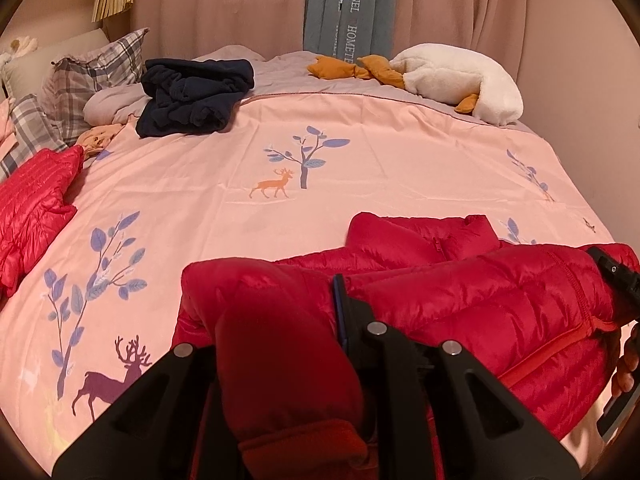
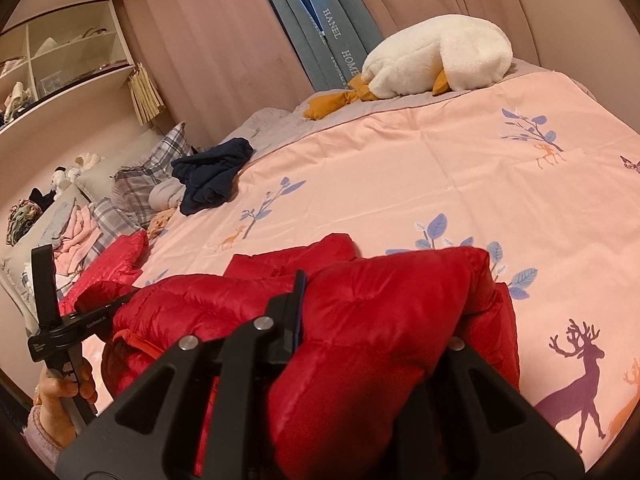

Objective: Fold large clothes

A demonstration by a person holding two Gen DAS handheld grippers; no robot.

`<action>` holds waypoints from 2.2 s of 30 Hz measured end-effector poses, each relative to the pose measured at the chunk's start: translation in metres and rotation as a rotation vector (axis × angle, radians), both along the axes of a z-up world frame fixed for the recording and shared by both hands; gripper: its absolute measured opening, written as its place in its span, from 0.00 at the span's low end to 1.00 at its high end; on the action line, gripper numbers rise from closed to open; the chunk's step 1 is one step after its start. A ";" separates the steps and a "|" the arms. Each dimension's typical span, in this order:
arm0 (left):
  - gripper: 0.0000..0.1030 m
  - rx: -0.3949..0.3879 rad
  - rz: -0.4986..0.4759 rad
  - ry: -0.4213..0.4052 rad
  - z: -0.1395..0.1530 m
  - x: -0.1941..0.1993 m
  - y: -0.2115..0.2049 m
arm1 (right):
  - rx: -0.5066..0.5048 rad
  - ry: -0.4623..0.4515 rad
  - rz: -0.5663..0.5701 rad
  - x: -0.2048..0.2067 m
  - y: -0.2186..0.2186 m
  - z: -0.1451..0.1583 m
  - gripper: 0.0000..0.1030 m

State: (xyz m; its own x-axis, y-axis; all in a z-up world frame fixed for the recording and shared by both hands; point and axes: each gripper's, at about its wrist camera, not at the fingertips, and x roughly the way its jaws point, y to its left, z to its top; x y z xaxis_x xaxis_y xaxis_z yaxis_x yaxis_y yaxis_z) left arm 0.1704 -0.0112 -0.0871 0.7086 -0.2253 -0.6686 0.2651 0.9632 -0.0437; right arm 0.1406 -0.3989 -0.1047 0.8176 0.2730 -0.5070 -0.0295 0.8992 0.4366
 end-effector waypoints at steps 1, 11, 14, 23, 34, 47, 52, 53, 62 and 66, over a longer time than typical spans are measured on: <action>0.16 0.003 0.000 0.000 -0.001 0.001 -0.001 | -0.001 0.003 0.000 0.001 0.000 -0.001 0.14; 0.16 0.018 0.001 0.007 -0.006 0.013 -0.006 | -0.017 0.028 -0.003 0.013 -0.001 -0.007 0.14; 0.16 0.022 0.001 0.011 -0.008 0.016 -0.008 | -0.021 0.038 -0.003 0.018 0.000 -0.009 0.14; 0.16 0.034 0.004 0.034 -0.017 0.027 -0.011 | -0.028 0.073 -0.002 0.031 -0.001 -0.016 0.14; 0.16 0.038 0.007 0.054 -0.027 0.036 -0.013 | -0.025 0.099 -0.001 0.042 -0.002 -0.024 0.14; 0.16 0.042 0.007 0.067 -0.033 0.042 -0.014 | -0.023 0.110 0.000 0.047 -0.002 -0.028 0.14; 0.16 0.046 0.007 0.078 -0.035 0.046 -0.016 | -0.023 0.114 0.000 0.049 -0.003 -0.030 0.14; 0.16 0.047 0.006 0.080 -0.035 0.047 -0.016 | -0.022 0.116 0.000 0.049 -0.003 -0.031 0.14; 0.16 0.050 0.004 0.098 -0.037 0.053 -0.018 | -0.011 0.132 -0.002 0.055 -0.004 -0.034 0.14; 0.16 0.051 0.003 0.105 -0.038 0.055 -0.018 | -0.005 0.141 -0.003 0.056 -0.005 -0.034 0.14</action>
State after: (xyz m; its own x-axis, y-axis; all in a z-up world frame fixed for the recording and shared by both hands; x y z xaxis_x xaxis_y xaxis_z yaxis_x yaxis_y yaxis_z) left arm 0.2258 -0.0296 -0.1253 0.6346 -0.1872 -0.7499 0.2588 0.9657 -0.0221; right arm 0.1968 -0.4040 -0.1390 0.7386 0.2676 -0.6187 0.0347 0.9015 0.4313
